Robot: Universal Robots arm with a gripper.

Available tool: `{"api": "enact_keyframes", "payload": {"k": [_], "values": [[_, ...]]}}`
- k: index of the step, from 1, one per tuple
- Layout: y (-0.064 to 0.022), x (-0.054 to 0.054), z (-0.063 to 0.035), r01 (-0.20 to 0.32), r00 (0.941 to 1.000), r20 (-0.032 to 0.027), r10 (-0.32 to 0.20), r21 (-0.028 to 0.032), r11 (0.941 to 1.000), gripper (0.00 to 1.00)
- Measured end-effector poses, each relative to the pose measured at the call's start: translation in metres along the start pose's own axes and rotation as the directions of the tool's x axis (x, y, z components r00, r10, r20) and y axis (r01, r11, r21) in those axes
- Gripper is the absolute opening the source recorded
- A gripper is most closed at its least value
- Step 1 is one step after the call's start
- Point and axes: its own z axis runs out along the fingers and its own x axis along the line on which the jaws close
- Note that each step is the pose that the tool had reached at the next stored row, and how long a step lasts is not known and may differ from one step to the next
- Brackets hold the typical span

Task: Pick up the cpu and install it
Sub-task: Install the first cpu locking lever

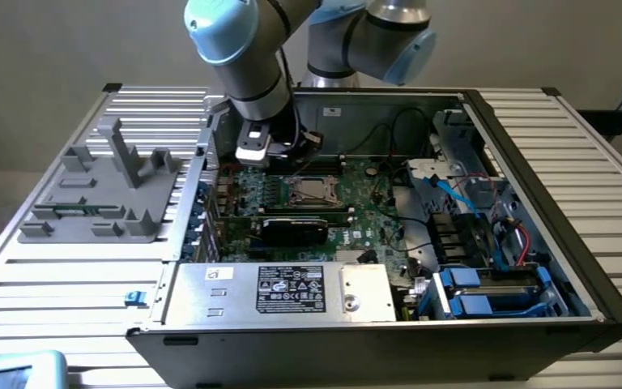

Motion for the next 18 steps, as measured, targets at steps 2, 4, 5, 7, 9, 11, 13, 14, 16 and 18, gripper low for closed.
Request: {"api": "enact_keyframes", "payload": {"k": [2, 4, 5, 7, 9, 11, 13, 14, 16, 18], "values": [[-0.0004, 0.0021, 0.0012, -0.003, 1.0000, -0.0011, 0.003, -0.0001, 1.0000, 0.11], [-0.0005, 0.0032, 0.0024, -0.006, 1.0000, -0.0020, 0.006, 0.0001, 1.0000, 0.11], [-0.0003, 0.0032, 0.0028, -0.008, 1.0000, -0.0022, 0.008, 0.0007, 1.0000, 0.11], [-0.0002, 0.0032, 0.0033, -0.010, 1.0000, -0.0025, 0.010, 0.0013, 1.0000, 0.11], [-0.0003, 0.0031, 0.0038, -0.011, 0.9999, -0.0028, 0.011, 0.0019, 0.9999, 0.11], [-0.0005, 0.0028, 0.0044, -0.013, 0.9999, -0.0033, 0.013, 0.0027, 0.9999, 0.11], [-0.0004, 0.0027, 0.0045, -0.015, 0.9999, -0.0029, 0.015, 0.0051, 0.9999, 0.11], [-0.0004, 0.0027, 0.0046, -0.017, 0.9999, -0.0019, 0.017, 0.0084, 0.9998, 0.11], [-0.0004, 0.0027, 0.0049, -0.020, 0.9998, 0.0000, 0.020, 0.0165, 0.9997, 0.11], [-0.0003, 0.0027, 0.0050, -0.021, 0.9998, 0.0002, 0.021, 0.0178, 0.9996, 0.11]]}}
